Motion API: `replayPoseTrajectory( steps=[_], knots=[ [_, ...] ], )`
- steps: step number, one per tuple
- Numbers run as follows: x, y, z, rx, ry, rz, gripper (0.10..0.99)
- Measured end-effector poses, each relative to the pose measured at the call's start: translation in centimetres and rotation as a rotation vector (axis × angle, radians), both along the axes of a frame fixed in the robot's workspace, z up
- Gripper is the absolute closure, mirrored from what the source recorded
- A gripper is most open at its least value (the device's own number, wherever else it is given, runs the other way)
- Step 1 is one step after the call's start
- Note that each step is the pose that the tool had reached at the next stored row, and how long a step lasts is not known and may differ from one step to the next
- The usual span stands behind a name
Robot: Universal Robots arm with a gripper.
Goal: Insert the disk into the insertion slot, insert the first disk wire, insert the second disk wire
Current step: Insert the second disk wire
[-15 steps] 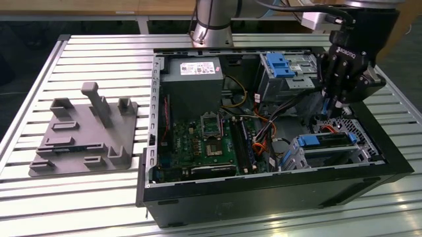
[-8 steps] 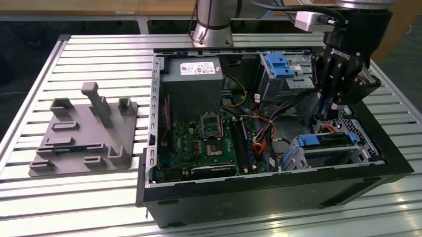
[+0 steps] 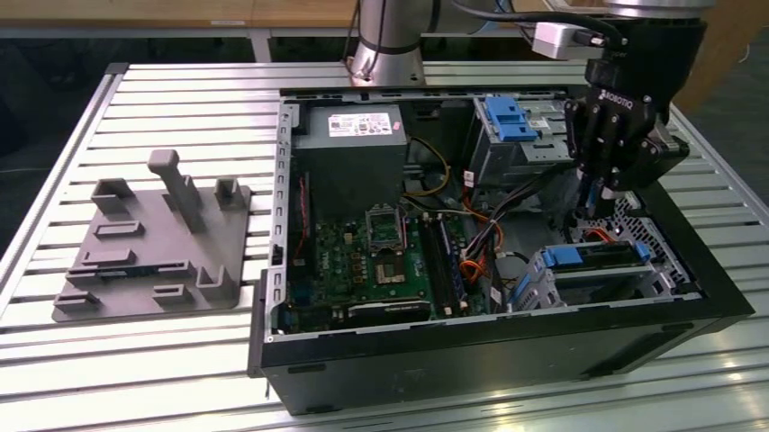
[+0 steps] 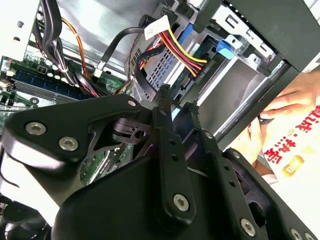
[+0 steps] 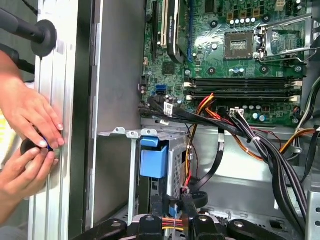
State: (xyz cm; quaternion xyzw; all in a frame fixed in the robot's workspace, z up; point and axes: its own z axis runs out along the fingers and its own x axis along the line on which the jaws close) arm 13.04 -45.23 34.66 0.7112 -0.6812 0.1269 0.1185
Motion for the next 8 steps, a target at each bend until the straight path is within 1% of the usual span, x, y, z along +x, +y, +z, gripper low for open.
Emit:
replayPoseTrajectory(
  steps=[5, 7, 8],
  knots=[
    [0.00, 0.15, -0.18, -0.036, 0.0000, 0.000, 0.788],
    [-0.02, 0.24, -0.31, -0.046, -0.0002, 0.000, 0.788],
    [-0.02, 0.31, -0.38, -0.048, -0.0004, 0.000, 0.788]
  ],
)
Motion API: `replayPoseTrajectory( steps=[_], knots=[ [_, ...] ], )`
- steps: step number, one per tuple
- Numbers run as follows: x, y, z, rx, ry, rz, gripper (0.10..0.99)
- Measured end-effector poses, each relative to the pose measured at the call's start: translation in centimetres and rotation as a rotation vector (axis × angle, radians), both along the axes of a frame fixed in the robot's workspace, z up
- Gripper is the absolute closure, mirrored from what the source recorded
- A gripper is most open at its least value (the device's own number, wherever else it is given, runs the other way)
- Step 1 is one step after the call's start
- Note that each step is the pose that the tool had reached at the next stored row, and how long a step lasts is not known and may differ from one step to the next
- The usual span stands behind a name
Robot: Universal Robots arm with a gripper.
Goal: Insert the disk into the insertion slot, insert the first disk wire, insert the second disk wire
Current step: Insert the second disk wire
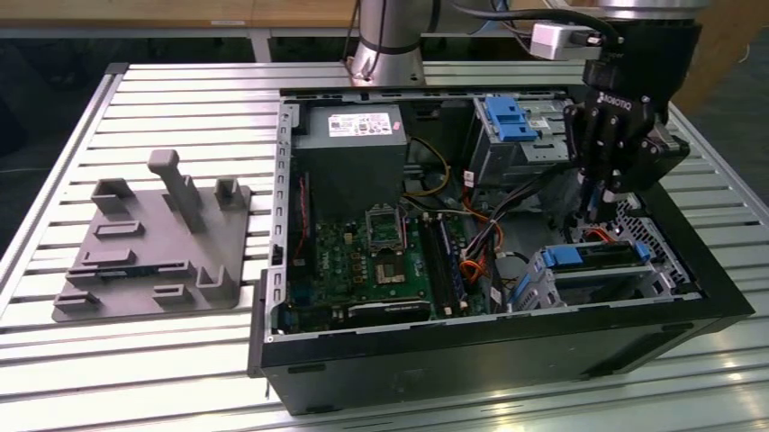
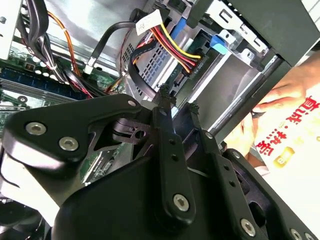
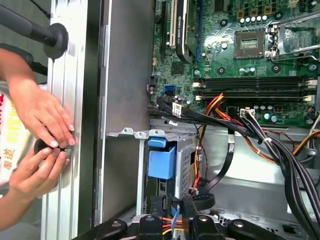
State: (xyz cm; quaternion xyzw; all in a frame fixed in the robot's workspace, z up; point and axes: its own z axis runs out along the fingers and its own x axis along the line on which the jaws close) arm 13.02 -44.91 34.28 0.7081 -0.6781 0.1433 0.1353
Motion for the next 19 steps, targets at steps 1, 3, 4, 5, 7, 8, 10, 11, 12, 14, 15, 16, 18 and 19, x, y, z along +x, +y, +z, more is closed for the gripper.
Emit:
replayPoseTrajectory(
  steps=[1, 3, 4, 5, 7, 8, 10, 11, 12, 14, 15, 16, 18, 19],
  knots=[
    [0.00, 0.06, -0.06, 0.000, -0.0006, 0.000, 0.788],
    [-0.01, 0.15, -0.17, 0.000, -0.0024, 0.000, 0.788],
    [-0.02, 0.17, -0.21, 0.000, -0.0041, 0.000, 0.788],
    [-0.03, 0.18, -0.23, 0.000, -0.0060, 0.000, 0.788],
    [-0.04, 0.19, -0.25, 0.000, -0.0105, 0.000, 0.788],
    [-0.05, 0.19, -0.27, 0.000, -0.0125, 0.000, 0.788],
    [-0.05, 0.20, -0.32, 0.000, -0.0136, 0.000, 0.788],
    [-0.05, 0.19, -0.34, 0.000, -0.0138, 0.000, 0.788],
    [-0.05, 0.19, -0.36, 0.000, -0.0138, -0.001, 0.788],
    [-0.06, 0.19, -0.39, 0.001, -0.0138, -0.004, 0.788],
    [-0.06, 0.19, -0.41, 0.002, -0.0138, -0.005, 0.788],
    [-0.06, 0.19, -0.43, 0.003, -0.0137, -0.005, 0.788],
    [-0.06, 0.19, -0.45, 0.008, -0.0137, -0.006, 0.788],
    [-0.06, 0.19, -0.47, 0.012, -0.0137, -0.007, 0.788]
  ],
)
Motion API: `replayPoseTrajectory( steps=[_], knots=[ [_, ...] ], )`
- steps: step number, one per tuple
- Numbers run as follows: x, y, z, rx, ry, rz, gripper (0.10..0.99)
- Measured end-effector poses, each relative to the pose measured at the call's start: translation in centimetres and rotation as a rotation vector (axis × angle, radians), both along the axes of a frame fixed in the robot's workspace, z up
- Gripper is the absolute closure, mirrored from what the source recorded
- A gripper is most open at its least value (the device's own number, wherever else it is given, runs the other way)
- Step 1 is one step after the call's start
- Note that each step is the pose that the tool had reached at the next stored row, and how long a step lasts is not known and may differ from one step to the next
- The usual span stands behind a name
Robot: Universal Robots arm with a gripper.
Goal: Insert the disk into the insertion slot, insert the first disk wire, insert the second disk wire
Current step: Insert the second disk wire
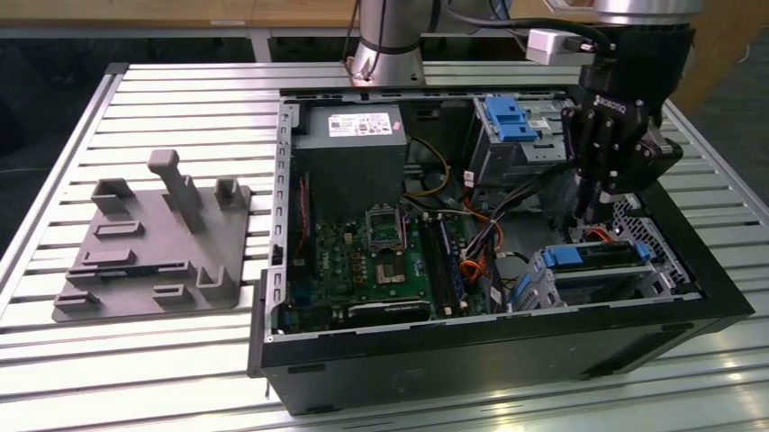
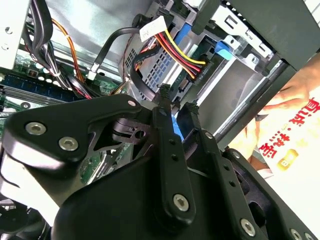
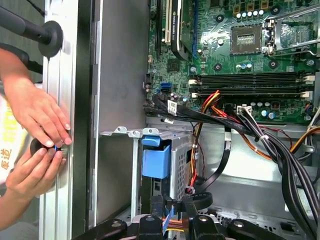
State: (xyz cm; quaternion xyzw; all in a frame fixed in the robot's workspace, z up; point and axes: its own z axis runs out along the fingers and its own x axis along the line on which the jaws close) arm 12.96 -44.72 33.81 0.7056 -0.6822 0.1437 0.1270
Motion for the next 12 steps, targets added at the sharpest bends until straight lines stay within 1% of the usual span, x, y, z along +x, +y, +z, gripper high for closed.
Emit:
replayPoseTrajectory(
  steps=[2, 5, 6, 12],
  knots=[
    [0.00, 0.00, -0.02, 0.007, 0.0000, 0.000, 0.788],
    [0.00, 0.00, -0.06, 0.014, 0.0000, -0.001, 0.800],
    [0.00, 0.00, -0.07, 0.016, 0.0000, -0.001, 0.871],
    [0.00, 0.00, -0.11, 0.028, 0.0000, -0.003, 0.871]
  ],
)
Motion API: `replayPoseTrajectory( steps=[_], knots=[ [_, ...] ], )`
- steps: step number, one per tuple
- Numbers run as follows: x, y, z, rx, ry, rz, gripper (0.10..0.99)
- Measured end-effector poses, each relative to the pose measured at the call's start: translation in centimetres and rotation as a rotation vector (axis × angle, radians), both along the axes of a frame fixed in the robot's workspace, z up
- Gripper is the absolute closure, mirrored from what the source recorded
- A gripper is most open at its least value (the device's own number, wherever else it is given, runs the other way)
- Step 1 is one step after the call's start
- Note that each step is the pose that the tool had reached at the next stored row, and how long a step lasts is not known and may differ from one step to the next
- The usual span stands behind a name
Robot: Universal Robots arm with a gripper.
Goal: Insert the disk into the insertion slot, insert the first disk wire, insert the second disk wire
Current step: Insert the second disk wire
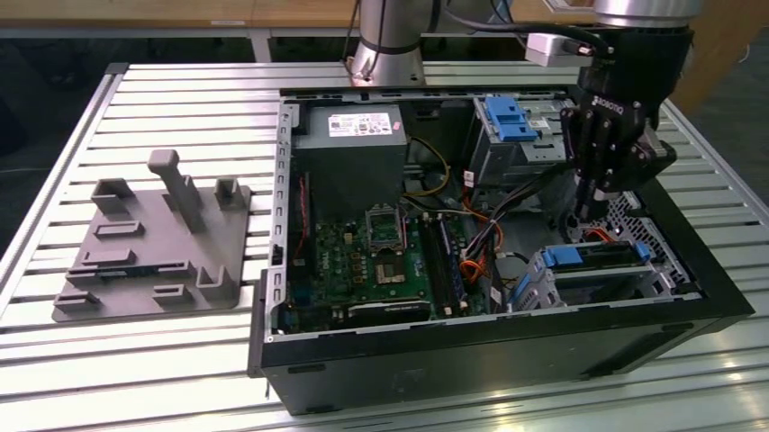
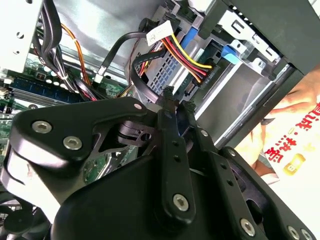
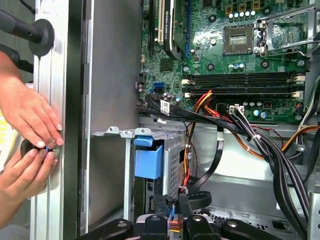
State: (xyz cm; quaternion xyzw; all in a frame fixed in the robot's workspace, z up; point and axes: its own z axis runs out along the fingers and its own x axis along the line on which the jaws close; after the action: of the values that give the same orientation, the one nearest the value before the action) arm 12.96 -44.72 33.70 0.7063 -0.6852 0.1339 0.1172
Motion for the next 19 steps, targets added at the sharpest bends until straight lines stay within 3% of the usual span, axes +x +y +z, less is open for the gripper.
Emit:
replayPoseTrajectory(
  steps=[16, 19],
  knots=[
    [0.00, -0.02, 0.00, 0.004, 0.0000, -0.002, 0.890],
    [0.32, -0.04, -0.01, 0.004, 0.0029, -0.002, 0.890]
  ],
)
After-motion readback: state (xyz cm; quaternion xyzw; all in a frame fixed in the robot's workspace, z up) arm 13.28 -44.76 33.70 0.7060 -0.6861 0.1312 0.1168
